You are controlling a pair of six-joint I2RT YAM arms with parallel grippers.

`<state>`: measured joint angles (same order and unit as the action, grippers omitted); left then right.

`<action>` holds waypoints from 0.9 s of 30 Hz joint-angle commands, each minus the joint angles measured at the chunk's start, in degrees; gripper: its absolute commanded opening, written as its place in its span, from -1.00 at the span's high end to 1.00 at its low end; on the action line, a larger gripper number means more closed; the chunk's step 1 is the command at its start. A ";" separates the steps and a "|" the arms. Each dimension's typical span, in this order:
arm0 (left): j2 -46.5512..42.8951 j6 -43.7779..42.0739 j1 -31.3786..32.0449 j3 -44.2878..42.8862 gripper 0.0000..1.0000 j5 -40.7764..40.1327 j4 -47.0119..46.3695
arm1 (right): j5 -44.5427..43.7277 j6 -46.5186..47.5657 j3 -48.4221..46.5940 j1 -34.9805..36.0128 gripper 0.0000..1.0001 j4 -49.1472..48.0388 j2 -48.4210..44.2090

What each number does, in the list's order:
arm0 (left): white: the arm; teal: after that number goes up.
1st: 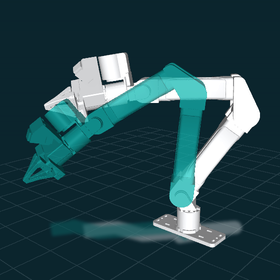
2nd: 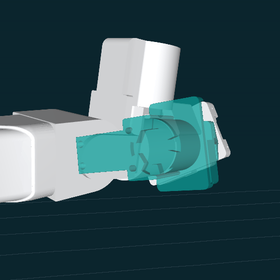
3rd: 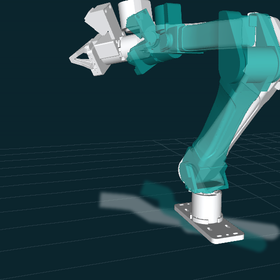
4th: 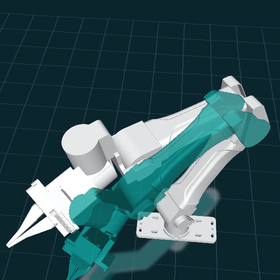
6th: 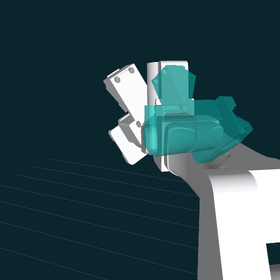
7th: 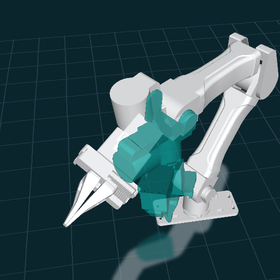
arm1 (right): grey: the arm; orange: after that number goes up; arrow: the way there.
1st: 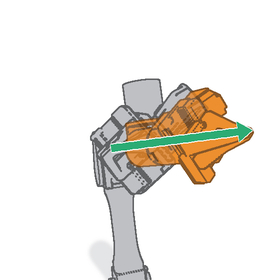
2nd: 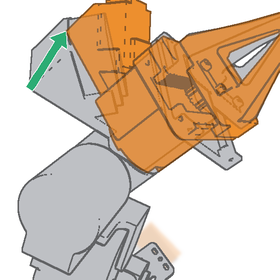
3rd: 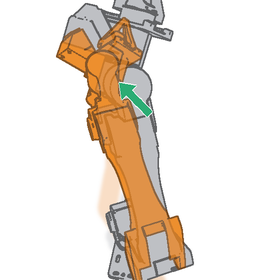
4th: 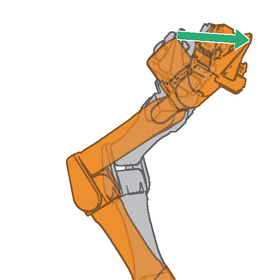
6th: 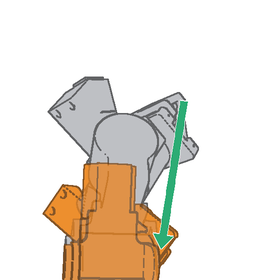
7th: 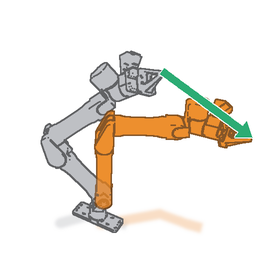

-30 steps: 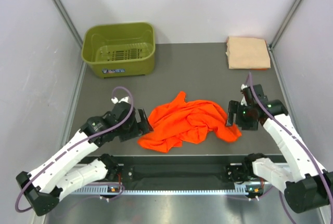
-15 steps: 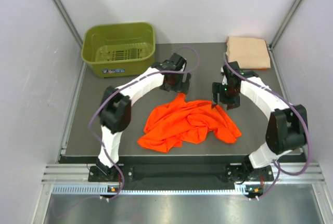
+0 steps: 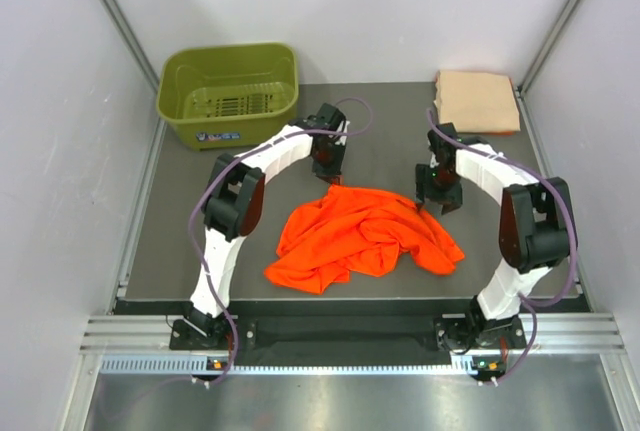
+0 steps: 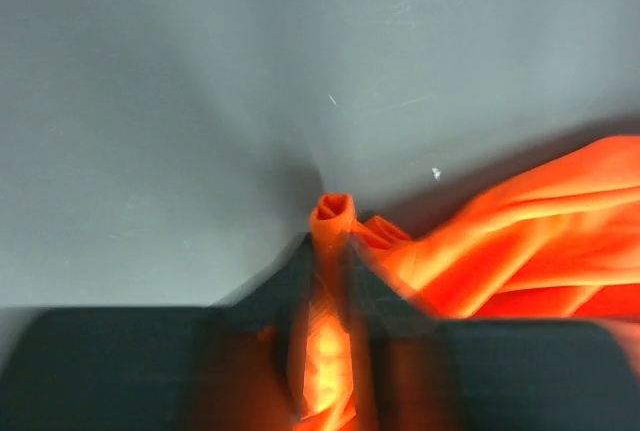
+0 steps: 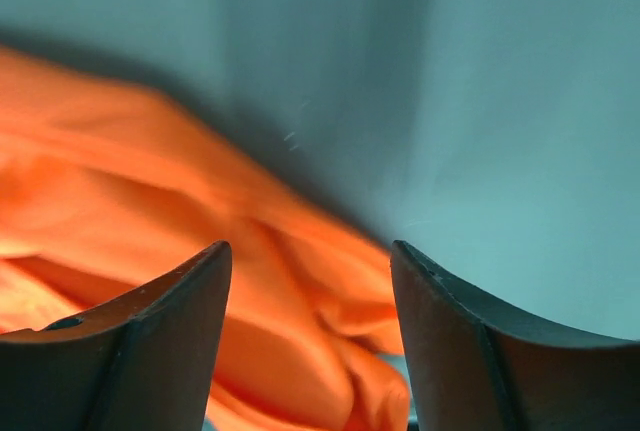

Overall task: Fold and stack the t-shirts
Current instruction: Flatten the tshirt out

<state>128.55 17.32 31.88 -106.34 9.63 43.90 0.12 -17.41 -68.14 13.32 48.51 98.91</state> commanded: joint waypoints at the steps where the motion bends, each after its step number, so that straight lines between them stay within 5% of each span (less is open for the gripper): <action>1: -2.34 1.04 0.03 1.31 1.00 3.82 -1.72 | -0.31 1.06 1.69 -2.60 -0.28 -3.77 -1.09; 11: -16.75 2.53 -2.35 4.57 1.00 -8.30 0.74 | 5.33 3.08 3.80 -2.78 -0.21 -6.85 1.81; 14: -19.82 5.51 -2.26 5.27 1.00 -11.45 3.02 | 5.85 3.78 4.33 -2.34 0.01 -7.82 2.33; 17: -22.02 8.25 -2.00 6.14 1.00 -16.12 4.18 | 7.61 4.05 3.37 -0.93 0.57 -8.61 3.56; 18: -22.20 8.69 -1.73 6.06 1.00 -17.18 4.18 | 7.44 3.79 2.93 -0.76 0.91 -8.78 3.57; 19: -21.33 8.95 -1.47 5.89 1.00 -18.06 4.00 | 6.83 3.09 1.27 -0.58 1.00 -8.78 3.65; 25: -11.07 11.07 4.23 -2.36 1.00 -23.69 5.32 | -5.97 1.15 -13.55 -0.49 1.00 -4.31 6.02; 27: -7.19 11.42 5.38 -7.37 0.76 -21.85 6.19 | -8.63 1.59 -17.71 -0.58 1.00 -1.94 7.43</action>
<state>117.16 27.33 34.41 -109.03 -10.66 48.62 -0.51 -15.25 -77.54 12.36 44.77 105.58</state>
